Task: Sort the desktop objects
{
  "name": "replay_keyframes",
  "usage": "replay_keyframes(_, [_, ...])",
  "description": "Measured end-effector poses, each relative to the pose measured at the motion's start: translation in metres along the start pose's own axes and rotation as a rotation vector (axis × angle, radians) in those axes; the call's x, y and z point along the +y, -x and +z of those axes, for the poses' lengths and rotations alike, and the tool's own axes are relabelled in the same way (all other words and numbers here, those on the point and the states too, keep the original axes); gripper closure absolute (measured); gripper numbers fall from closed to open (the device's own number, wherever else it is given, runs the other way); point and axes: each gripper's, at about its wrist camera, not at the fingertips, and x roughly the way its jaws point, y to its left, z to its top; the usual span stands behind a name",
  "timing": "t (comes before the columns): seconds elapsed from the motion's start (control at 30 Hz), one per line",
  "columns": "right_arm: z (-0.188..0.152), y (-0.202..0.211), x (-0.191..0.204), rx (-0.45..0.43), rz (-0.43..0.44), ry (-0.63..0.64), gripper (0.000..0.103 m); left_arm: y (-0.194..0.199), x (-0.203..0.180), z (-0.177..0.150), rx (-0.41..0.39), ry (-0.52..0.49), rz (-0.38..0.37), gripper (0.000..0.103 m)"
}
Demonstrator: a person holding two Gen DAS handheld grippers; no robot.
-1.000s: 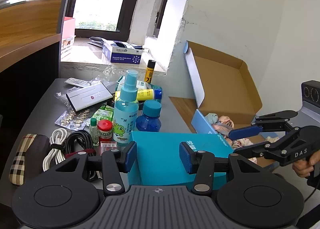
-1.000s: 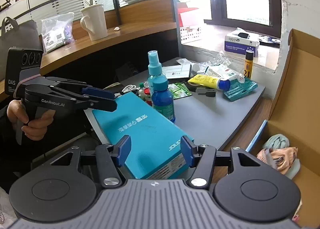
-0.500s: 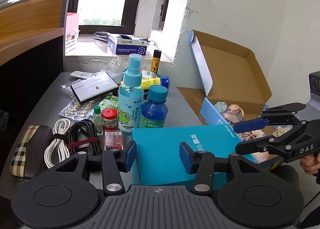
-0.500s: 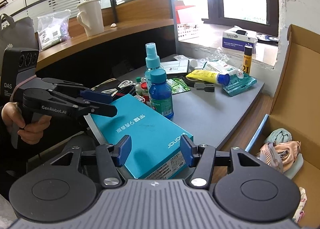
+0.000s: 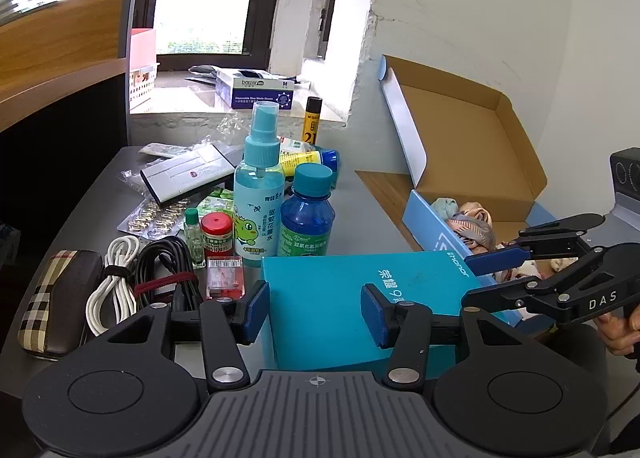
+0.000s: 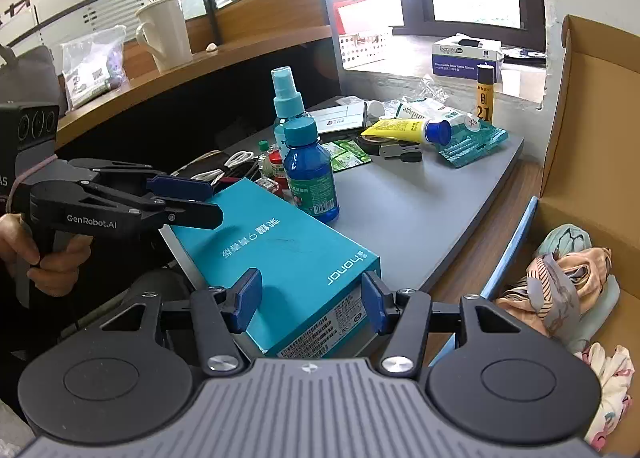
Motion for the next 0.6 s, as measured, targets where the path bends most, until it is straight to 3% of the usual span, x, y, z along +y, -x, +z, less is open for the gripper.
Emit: replay_keyframes(0.6, [-0.007, 0.003, 0.001, -0.039, -0.016, -0.024, 0.041, 0.002, -0.004, 0.009, -0.027, 0.011, -0.010, 0.049])
